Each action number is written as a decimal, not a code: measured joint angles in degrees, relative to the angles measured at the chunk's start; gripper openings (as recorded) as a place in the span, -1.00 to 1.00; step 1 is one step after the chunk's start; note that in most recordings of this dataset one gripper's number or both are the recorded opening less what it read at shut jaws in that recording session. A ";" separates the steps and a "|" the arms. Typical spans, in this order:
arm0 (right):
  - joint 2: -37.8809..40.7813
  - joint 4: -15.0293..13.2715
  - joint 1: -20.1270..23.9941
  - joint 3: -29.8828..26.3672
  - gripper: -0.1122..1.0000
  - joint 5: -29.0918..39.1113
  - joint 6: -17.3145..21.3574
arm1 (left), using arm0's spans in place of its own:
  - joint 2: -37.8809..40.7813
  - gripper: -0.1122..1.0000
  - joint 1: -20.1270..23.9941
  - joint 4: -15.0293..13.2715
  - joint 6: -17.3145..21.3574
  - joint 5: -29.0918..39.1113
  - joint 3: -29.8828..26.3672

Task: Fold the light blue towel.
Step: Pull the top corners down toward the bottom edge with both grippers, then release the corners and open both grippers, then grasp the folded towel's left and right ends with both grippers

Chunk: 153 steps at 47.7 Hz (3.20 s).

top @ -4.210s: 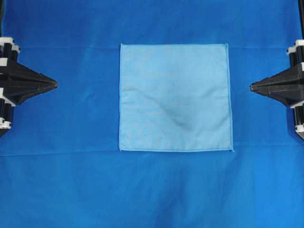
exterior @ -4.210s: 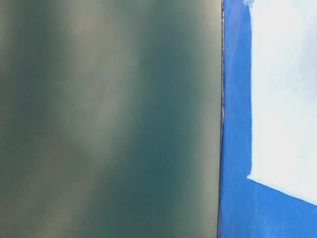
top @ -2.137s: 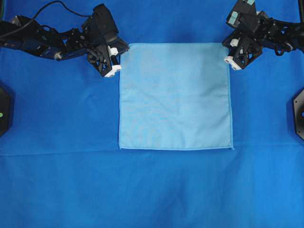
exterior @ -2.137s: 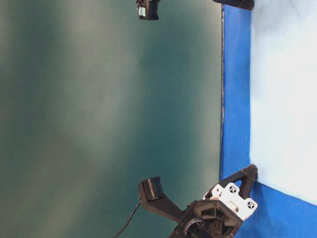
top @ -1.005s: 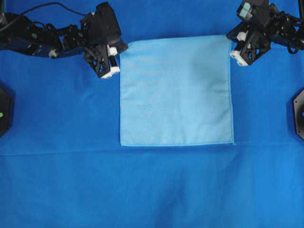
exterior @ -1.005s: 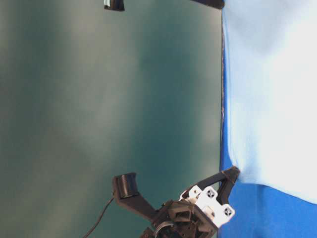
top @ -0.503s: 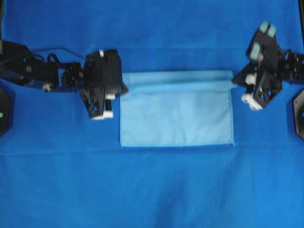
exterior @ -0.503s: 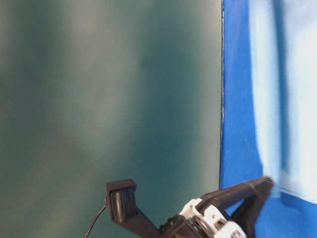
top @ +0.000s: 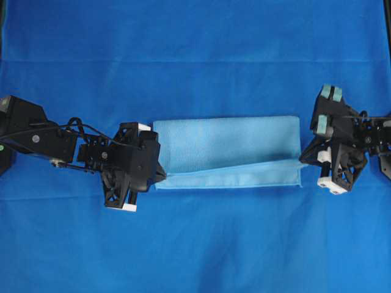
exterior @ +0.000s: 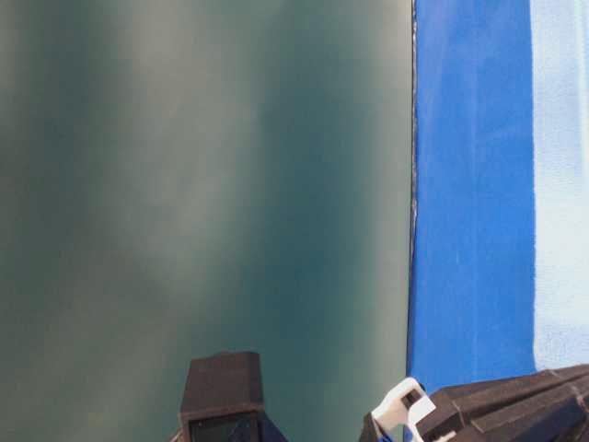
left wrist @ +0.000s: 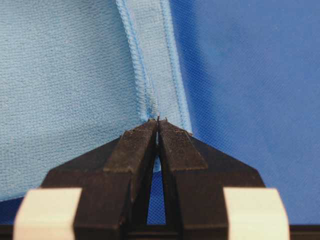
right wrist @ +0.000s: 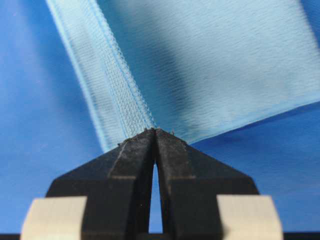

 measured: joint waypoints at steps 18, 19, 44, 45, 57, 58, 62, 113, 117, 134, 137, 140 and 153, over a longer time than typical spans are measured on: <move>3.34 -0.09 2.20 -1.67 -0.78 -1.32 1.49 | 0.09 -0.77 -0.53 0.00 -1.32 0.00 0.00; 3.43 -0.09 2.20 -1.76 -0.78 -1.41 1.49 | 0.09 -0.77 -0.53 0.00 -1.32 0.00 0.00; 2.72 -0.53 2.20 -3.08 0.39 1.23 1.14 | -1.49 0.41 0.53 0.00 -0.62 1.23 -0.09; 2.37 -0.79 2.20 -3.25 0.37 1.76 1.05 | -2.11 0.44 0.62 0.00 -0.44 1.58 0.00; -4.22 -7.82 0.70 -4.57 0.30 5.71 0.97 | -7.29 0.37 3.16 0.09 0.00 3.43 0.26; -4.48 -8.35 0.09 -4.57 0.30 5.71 1.05 | -7.29 0.37 3.78 0.00 0.00 3.43 0.26; -4.57 -10.11 -3.52 -4.57 0.30 6.15 1.14 | -7.12 0.37 6.33 0.09 0.18 3.43 0.26; 14.24 -16.35 -18.28 -4.31 0.20 -2.99 0.53 | 5.36 0.31 16.00 0.00 5.54 -0.44 -0.26; 14.24 -16.44 -18.19 -4.31 0.00 -2.99 0.53 | 5.36 0.18 16.00 0.00 5.63 0.18 -0.26; 14.24 -16.35 -18.11 -4.31 -0.77 -2.99 0.35 | 5.45 -0.76 16.88 0.00 6.06 5.80 -1.67; 14.24 -16.35 -18.19 -4.39 -0.77 -2.99 0.44 | 5.45 -0.76 17.67 0.00 5.71 6.33 -1.93; 14.15 -16.35 -18.19 -4.31 -0.77 -2.81 0.62 | 5.45 -0.76 18.11 0.00 5.80 7.21 -2.37; 6.24 -16.44 -18.02 -5.54 -0.77 3.16 0.53 | 1.05 -0.76 18.46 0.00 3.60 16.44 -5.45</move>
